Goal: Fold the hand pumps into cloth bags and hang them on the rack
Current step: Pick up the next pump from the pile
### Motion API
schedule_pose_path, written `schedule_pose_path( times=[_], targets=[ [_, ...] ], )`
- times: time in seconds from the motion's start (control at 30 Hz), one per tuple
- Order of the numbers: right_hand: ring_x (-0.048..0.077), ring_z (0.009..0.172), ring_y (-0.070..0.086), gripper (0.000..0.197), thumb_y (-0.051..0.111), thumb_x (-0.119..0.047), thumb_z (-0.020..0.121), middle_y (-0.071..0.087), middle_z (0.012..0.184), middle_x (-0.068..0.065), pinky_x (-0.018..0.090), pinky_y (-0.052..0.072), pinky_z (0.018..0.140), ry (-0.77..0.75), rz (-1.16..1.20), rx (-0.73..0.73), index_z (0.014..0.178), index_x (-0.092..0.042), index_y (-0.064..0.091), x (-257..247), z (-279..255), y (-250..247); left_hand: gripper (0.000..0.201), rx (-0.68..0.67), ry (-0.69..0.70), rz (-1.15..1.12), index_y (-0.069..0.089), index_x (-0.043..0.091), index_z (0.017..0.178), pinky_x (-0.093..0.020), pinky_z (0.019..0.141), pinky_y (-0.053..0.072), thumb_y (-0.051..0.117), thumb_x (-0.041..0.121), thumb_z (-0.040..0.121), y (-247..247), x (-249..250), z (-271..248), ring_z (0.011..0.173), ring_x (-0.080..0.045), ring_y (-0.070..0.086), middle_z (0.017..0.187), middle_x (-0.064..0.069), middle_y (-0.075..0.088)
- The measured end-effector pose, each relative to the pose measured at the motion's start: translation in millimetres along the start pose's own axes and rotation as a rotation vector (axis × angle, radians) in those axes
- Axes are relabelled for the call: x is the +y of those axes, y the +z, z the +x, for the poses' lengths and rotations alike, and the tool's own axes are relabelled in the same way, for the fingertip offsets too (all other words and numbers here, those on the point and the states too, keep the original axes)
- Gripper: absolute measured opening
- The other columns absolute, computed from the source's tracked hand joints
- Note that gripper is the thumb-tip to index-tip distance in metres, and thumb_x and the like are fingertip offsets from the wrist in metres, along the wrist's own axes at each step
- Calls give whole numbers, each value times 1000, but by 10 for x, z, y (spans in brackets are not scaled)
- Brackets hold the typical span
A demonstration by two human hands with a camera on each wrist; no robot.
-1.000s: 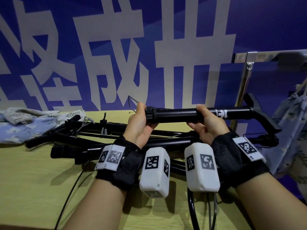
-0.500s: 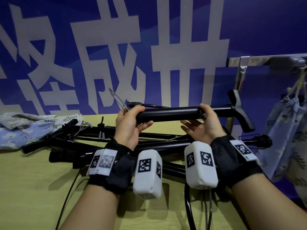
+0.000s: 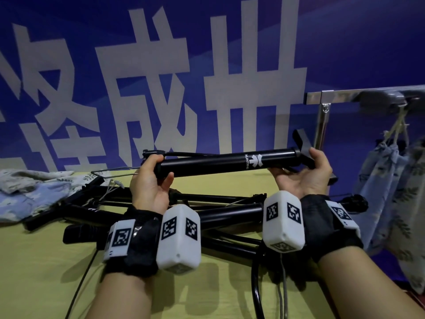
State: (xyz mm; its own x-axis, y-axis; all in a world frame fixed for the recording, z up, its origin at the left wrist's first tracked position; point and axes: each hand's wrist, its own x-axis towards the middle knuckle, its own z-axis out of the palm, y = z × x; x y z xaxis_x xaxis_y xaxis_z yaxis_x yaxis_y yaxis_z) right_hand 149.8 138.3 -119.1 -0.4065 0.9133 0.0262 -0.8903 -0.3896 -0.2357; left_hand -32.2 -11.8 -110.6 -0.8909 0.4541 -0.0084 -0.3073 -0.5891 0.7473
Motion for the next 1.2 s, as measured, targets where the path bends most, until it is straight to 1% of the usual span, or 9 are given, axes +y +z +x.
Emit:
schedule_pose_path(
  times=[0.17, 0.3, 0.43, 0.6, 0.73, 0.87, 0.93, 1.07, 1.2],
  targets=[
    [23, 84, 57, 11, 55, -14, 86, 54, 91, 9, 47, 53, 84, -20, -10, 56, 77, -11, 52, 24, -47, 33, 16, 36, 65, -84, 58, 12, 100, -10, 43, 44, 62, 17, 86, -4, -39, 13, 81, -9, 57, 96, -1, 59],
    [26, 91, 61, 10, 54, -12, 92, 58, 99, 13, 45, 54, 80, 24, -102, 27, 100, -6, 53, 93, 2, 16, 45, 46, 50, -242, 54, 8, 122, -11, 47, 47, 69, 27, 83, 25, -92, -27, 89, -10, 59, 115, -4, 59],
    [26, 107, 60, 30, 54, -18, 94, 61, 114, 13, 37, 55, 78, 6, -234, -13, 121, -6, 51, 171, 2, -3, 62, -123, -44, -50, 43, 8, 133, -24, 56, 55, 69, 27, 80, 122, -259, -58, 109, -22, 58, 127, -11, 55],
    [23, 110, 61, 17, 51, -9, 94, 62, 119, 8, 35, 51, 88, 13, -598, -247, 109, -16, 56, 228, -66, 5, 37, -166, -119, -147, 46, 0, 125, -40, 80, 56, 56, 6, 90, 112, -234, -6, 101, -27, 64, 117, -18, 61],
    [22, 100, 65, 47, 46, 5, 92, 55, 123, 3, 36, 51, 86, -12, -952, -335, 129, -23, 38, 243, -78, -18, 38, -49, -58, -218, 50, 3, 125, -30, 66, 58, 60, 13, 90, -6, -77, 78, 108, -25, 61, 120, -13, 60],
    [21, 113, 58, 32, 46, -3, 95, 49, 134, 0, 35, 49, 89, -67, -1091, -287, 123, -17, 45, 211, -62, -6, 21, 55, -66, -310, 54, 5, 105, -27, 65, 59, 64, 13, 88, -66, -15, 93, 105, -23, 61, 118, -13, 58],
    [19, 117, 53, 35, 50, -5, 94, 46, 135, -1, 35, 49, 92, -87, -1165, -286, 126, -18, 47, 215, -52, -10, 17, 98, -90, -385, 56, 6, 99, -18, 53, 56, 66, 11, 86, -76, 19, 92, 104, -22, 62, 121, -14, 57],
    [12, 99, 54, 45, 49, -4, 93, 47, 134, 1, 32, 46, 92, -64, -1279, -302, 135, -19, 41, 205, -23, -29, 14, 109, -101, -387, 60, 11, 91, -9, 45, 46, 70, 11, 81, -60, 27, 43, 91, -13, 64, 112, -9, 58],
    [9, 94, 50, 61, 46, 2, 93, 48, 124, 0, 7, 37, 61, -104, -1564, -356, 145, -24, 27, 171, 6, -51, 13, 68, -99, -322, 62, 11, 92, -8, 46, 46, 71, 13, 81, -2, -14, -22, 89, -10, 64, 106, -7, 59]
  ],
)
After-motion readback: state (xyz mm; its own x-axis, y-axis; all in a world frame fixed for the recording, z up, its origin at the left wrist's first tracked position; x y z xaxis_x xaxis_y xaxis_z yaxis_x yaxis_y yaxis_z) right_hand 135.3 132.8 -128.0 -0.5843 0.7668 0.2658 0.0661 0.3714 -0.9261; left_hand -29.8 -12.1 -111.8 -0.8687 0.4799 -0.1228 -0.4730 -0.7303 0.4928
